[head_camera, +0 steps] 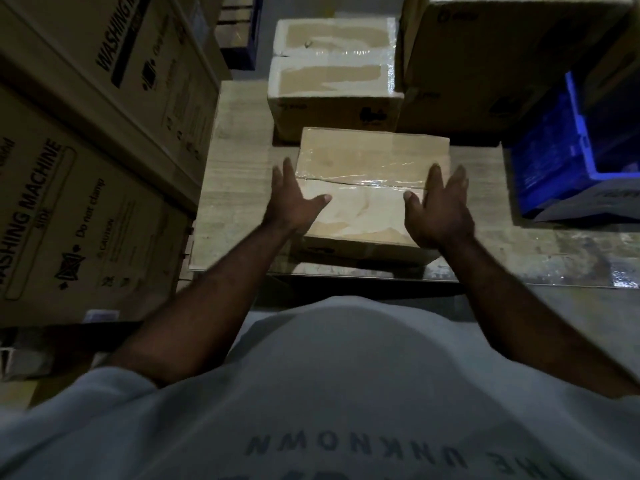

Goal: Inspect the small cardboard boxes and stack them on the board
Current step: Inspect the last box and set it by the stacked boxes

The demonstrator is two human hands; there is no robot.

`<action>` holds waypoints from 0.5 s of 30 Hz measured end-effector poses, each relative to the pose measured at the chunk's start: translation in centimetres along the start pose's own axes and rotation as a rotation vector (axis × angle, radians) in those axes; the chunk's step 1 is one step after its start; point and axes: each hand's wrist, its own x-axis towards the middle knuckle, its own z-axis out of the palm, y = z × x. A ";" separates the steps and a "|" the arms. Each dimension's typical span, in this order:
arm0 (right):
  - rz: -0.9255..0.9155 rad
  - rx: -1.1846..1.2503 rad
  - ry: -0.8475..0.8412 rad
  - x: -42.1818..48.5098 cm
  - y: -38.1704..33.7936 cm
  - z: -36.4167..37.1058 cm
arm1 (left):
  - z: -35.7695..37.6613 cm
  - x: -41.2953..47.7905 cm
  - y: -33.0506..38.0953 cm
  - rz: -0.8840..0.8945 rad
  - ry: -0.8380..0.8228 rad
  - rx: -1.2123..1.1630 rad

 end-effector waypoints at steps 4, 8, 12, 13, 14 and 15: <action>0.162 0.093 0.028 -2.1 -0.1 0.6 | -0.1 -1.4 -2.2 -0.169 -0.120 -0.306; 0.242 0.192 0.048 -2.2 -0.4 0.6 | -0.2 -3.0 -1.5 -0.062 -0.202 -0.723; 0.296 0.466 0.116 -2.3 -0.4 0.5 | -2.0 -3.2 0.2 0.138 -0.167 -0.604; 0.317 0.552 0.125 -2.4 -0.2 0.7 | -2.8 -3.1 0.7 0.177 -0.162 -0.564; 0.355 0.662 0.122 -2.7 -0.2 0.9 | -3.6 -3.0 1.4 0.206 -0.156 -0.526; 0.397 0.804 0.108 -3.0 -0.3 1.1 | -4.4 -3.0 2.2 0.239 -0.151 -0.486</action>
